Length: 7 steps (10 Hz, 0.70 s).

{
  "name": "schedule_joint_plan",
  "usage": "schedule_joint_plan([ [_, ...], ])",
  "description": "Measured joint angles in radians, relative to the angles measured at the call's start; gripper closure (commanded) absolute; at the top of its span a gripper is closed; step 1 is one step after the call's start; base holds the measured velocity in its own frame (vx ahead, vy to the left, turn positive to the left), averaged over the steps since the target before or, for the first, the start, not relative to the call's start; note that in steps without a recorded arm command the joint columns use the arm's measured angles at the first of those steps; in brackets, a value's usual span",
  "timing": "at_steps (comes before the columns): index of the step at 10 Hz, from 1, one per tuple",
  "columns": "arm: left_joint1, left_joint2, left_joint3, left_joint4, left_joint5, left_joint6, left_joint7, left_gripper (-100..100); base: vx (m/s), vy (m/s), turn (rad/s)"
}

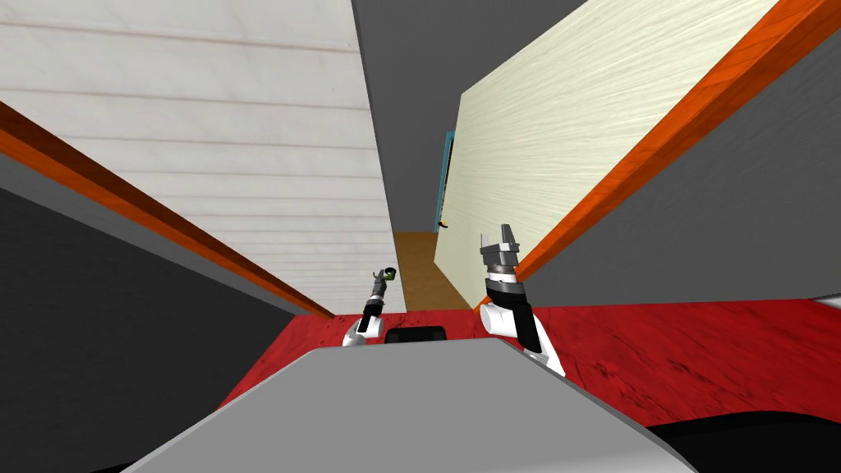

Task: Push the door open

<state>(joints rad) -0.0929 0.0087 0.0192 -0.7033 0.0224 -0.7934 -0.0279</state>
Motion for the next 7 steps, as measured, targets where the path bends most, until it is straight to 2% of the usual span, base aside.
schedule_joint_plan([
  [5, -0.004, 0.003, 0.001, -0.003, 0.000, 0.003, 0.000, 100, -0.009, 0.000, -0.004],
  [7, -0.006, 0.006, 0.004, 0.012, 0.002, -0.002, 0.000, 100, 0.120, -0.033, 0.028],
])
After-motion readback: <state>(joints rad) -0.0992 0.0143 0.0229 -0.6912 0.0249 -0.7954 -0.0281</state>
